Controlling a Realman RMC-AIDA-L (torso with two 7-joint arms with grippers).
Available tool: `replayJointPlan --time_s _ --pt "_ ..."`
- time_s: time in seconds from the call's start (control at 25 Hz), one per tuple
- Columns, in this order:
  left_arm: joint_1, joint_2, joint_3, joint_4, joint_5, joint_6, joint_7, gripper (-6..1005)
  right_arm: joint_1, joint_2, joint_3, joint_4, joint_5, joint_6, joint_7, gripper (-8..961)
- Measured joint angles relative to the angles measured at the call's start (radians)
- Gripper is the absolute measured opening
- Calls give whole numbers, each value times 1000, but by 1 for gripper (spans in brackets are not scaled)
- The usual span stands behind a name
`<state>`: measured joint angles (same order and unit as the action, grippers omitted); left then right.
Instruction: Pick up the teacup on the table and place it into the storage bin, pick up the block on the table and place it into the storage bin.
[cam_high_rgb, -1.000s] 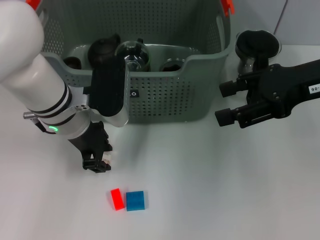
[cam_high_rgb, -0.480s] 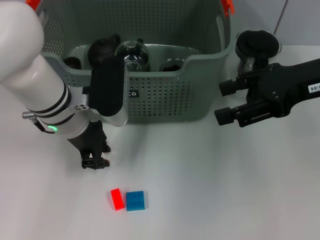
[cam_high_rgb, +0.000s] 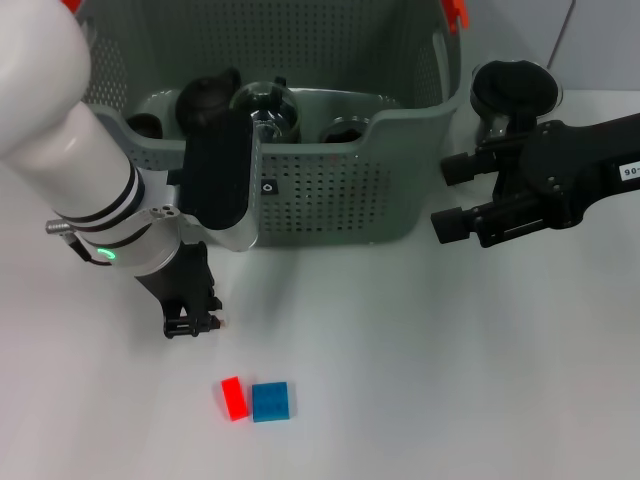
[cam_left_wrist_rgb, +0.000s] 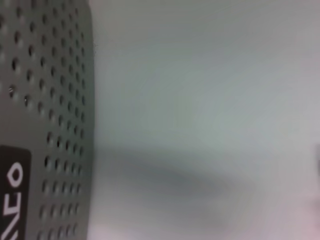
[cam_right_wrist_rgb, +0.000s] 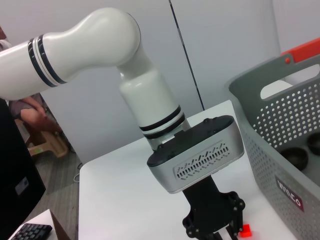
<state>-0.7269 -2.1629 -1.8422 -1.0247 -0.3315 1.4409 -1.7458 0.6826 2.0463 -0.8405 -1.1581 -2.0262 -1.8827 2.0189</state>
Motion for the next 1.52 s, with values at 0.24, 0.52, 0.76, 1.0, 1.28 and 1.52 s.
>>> replayJointPlan --time_s 0.24,0.52,0.76,1.0,1.28,1.52 --pt "-6 -3 -70 -90 -22 163 2 151 0 1 15 0 3 -7 -8 926" --pt "-23 17 -333 -283 -201 492 0 172 0 2 13 1 12 -8 -12 927" --pt "-33 91 -490 -328 -394 558 -108 189 5 2 14 1 15 -15 -16 926" --pt "-84 153 -642 -241 -485 406 -214 207 6 2 7 2 23 -22 -25 926" --pt "-140 230 -606 18 -478 18 -348 228 3 1 5 2 23 -39 -24 925" --pt "-148 222 -521 70 -468 -125 -392 245 2 -1 5 4 22 -39 -27 925"
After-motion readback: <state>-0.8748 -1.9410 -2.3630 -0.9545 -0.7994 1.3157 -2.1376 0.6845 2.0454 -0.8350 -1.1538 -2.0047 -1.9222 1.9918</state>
